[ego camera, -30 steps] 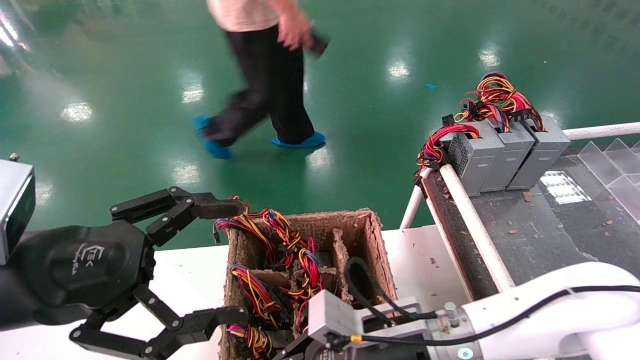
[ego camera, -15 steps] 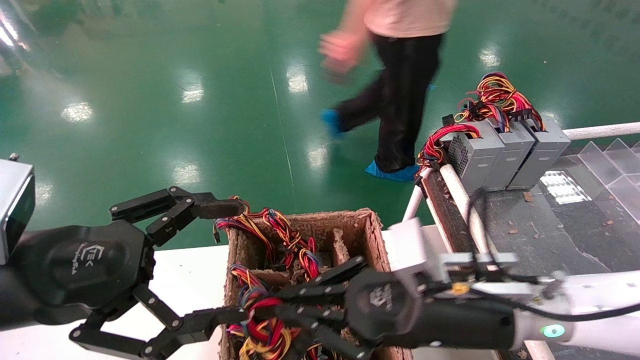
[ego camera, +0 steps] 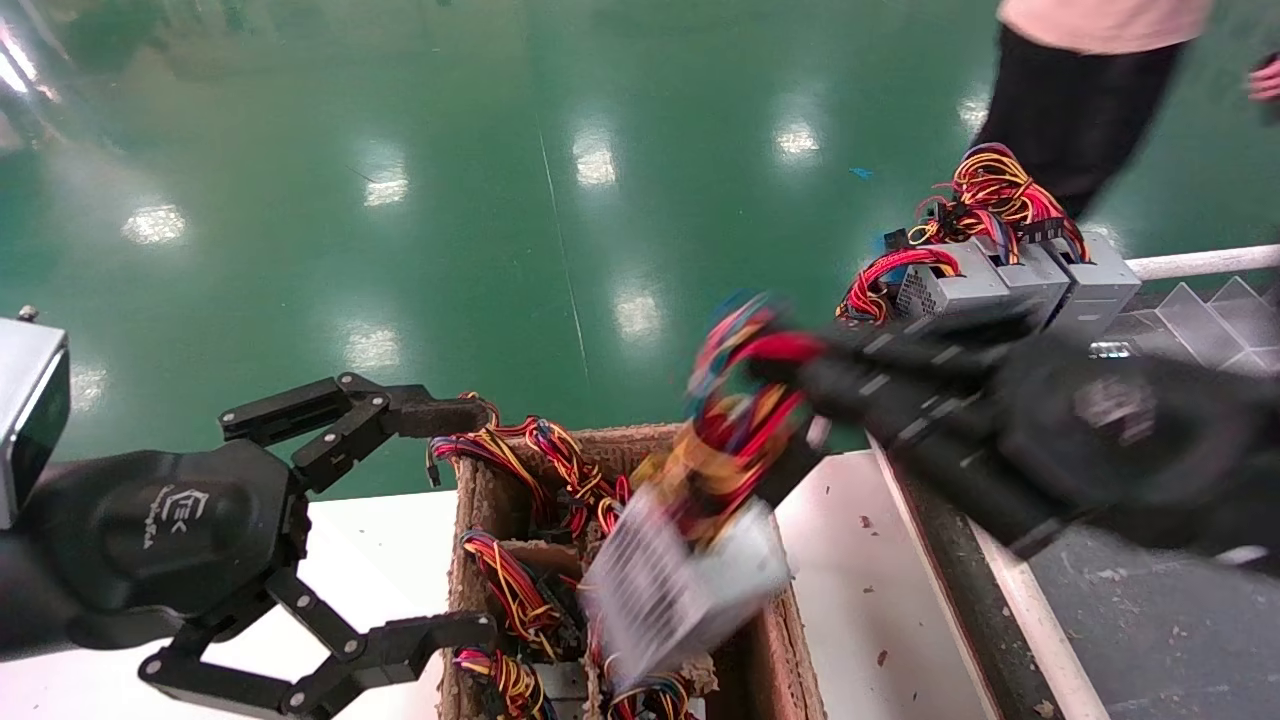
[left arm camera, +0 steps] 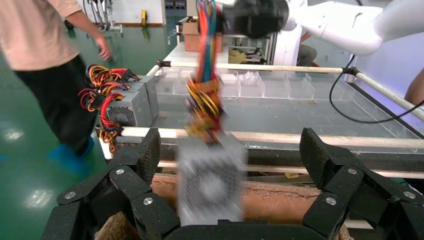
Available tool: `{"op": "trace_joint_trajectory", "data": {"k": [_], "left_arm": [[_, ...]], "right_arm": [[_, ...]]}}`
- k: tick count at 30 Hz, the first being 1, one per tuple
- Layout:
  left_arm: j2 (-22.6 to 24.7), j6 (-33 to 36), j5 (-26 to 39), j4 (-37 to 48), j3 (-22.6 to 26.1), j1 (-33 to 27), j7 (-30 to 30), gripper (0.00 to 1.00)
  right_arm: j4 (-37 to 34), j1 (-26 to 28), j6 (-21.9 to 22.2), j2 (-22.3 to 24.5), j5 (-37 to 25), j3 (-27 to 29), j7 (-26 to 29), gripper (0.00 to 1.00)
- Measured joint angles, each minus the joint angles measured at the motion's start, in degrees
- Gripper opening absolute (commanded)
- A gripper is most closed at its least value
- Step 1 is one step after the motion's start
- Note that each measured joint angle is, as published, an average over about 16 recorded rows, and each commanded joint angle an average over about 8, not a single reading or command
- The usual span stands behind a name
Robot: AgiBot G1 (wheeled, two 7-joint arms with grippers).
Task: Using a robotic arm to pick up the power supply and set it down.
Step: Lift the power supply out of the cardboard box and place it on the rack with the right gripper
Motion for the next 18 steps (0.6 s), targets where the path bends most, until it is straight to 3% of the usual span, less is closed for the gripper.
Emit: {"op": "trace_joint_trajectory", "data": {"k": [11, 18], "left_arm": [[0.0, 0.0, 0.0, 0.0, 0.0, 0.0, 0.0, 1.0], [0.0, 0.0, 0.0, 0.0, 0.0, 0.0, 0.0, 1.0]], "right_arm": [[-2.2, -3.2, 6.5, 12.1, -0.5, 7.7, -3.8, 0.0], [-6.1, -6.7, 10.8, 16.6, -1.5, 11.1, -6.4, 0.0]]}}
